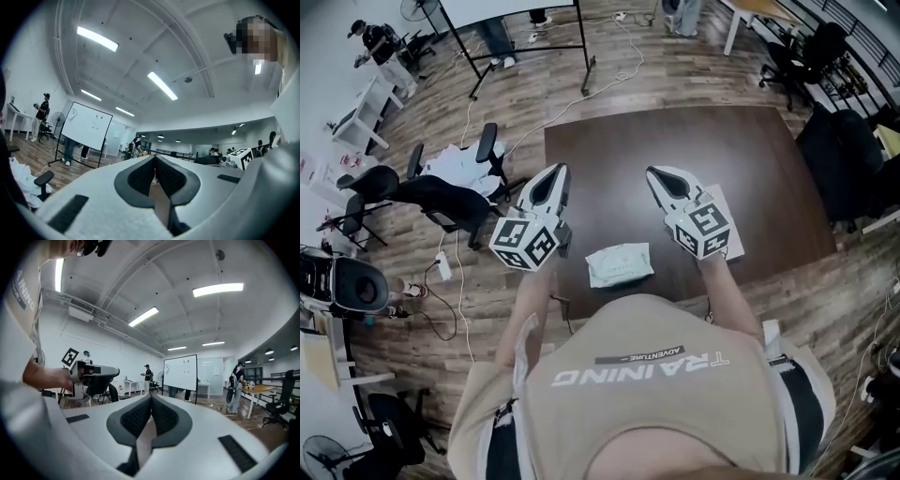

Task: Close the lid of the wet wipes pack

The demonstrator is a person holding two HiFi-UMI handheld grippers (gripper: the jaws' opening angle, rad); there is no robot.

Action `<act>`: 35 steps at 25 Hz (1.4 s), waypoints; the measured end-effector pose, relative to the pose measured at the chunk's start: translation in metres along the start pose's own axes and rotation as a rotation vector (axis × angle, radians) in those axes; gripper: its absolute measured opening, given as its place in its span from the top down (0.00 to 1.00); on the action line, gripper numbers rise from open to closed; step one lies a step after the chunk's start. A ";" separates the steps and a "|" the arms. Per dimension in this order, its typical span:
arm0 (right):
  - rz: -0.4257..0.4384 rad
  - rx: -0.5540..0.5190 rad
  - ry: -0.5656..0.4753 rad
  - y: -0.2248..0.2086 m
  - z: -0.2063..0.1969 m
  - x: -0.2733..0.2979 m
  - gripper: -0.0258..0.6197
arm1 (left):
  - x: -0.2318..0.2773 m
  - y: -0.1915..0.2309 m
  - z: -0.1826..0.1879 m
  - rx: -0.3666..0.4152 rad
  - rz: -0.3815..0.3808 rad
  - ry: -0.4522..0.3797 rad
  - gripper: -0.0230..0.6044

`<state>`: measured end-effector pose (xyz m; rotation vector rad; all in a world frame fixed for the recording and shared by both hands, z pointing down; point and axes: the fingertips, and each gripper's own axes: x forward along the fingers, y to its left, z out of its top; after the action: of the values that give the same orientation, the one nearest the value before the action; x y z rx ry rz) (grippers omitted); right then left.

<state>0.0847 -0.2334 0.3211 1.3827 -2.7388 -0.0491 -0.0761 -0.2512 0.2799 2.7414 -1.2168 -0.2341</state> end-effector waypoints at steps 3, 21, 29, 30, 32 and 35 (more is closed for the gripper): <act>-0.051 0.003 -0.041 -0.006 0.014 -0.008 0.94 | -0.004 -0.011 0.010 -0.069 -0.019 -0.041 0.95; -0.036 -0.013 -0.031 0.000 0.016 -0.013 0.94 | -0.020 -0.030 -0.019 0.223 0.043 0.107 0.95; -0.005 -0.013 0.018 0.020 -0.010 -0.012 0.94 | -0.026 -0.026 -0.044 0.150 0.057 0.134 0.95; -0.004 -0.011 0.025 0.020 -0.013 -0.013 0.94 | -0.025 -0.028 -0.050 0.116 0.047 0.136 0.95; -0.001 -0.010 0.036 0.020 -0.016 -0.015 0.94 | -0.022 -0.030 -0.059 0.067 0.037 0.137 0.95; -0.002 -0.018 0.035 0.017 -0.016 -0.017 0.94 | -0.020 -0.032 -0.058 0.073 0.036 0.127 0.95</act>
<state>0.0823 -0.2096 0.3375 1.3681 -2.7021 -0.0497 -0.0554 -0.2115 0.3323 2.7443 -1.2630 -0.0114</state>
